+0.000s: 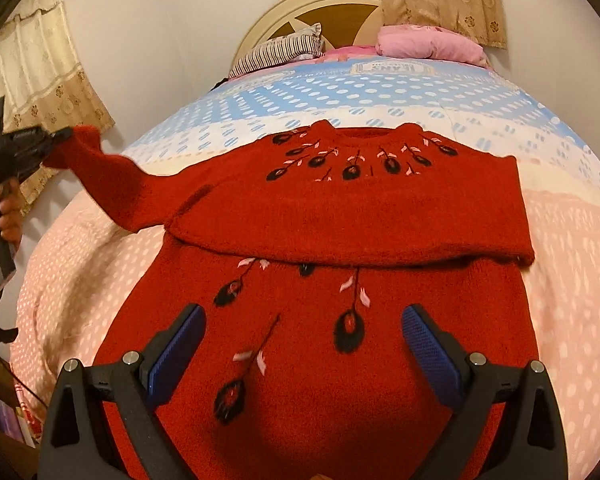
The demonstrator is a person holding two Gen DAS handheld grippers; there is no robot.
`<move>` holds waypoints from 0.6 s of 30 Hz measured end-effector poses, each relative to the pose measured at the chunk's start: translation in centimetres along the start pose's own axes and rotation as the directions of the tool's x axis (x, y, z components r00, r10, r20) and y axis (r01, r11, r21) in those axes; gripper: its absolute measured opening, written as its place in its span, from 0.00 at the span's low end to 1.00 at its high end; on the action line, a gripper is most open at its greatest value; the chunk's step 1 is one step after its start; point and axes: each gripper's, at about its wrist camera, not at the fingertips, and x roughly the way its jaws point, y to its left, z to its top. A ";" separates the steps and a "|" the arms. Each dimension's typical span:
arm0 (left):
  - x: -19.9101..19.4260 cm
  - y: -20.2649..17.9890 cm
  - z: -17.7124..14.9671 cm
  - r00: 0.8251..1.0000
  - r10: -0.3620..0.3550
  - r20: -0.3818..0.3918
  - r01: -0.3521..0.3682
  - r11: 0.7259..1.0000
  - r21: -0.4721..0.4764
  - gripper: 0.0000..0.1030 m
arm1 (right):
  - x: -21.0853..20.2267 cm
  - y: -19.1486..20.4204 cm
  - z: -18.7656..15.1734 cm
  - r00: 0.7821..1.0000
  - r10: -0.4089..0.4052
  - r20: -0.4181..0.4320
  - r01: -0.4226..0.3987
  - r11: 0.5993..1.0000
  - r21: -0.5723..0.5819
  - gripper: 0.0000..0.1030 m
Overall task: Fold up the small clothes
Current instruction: 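Lift the sleeve with the left tool and fold it across the sweater body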
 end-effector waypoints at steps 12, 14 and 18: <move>0.8 -8.6 0.4 0.989 -0.147 -0.009 0.147 0.988 0.046 0.05 | -0.1 -0.8 -2.9 0.999 0.047 0.005 -0.047 0.998 0.031 0.96; 1.1 -10.8 0.0 0.985 -0.171 -0.008 0.171 0.982 0.078 0.05 | 0.0 -1.2 -3.4 0.998 0.056 0.007 -0.056 0.997 0.043 0.96; 2.3 -14.7 -1.8 0.977 -0.209 -0.035 0.212 0.969 0.129 0.05 | 0.0 -2.1 -4.0 0.997 0.078 0.019 -0.079 0.994 0.082 0.96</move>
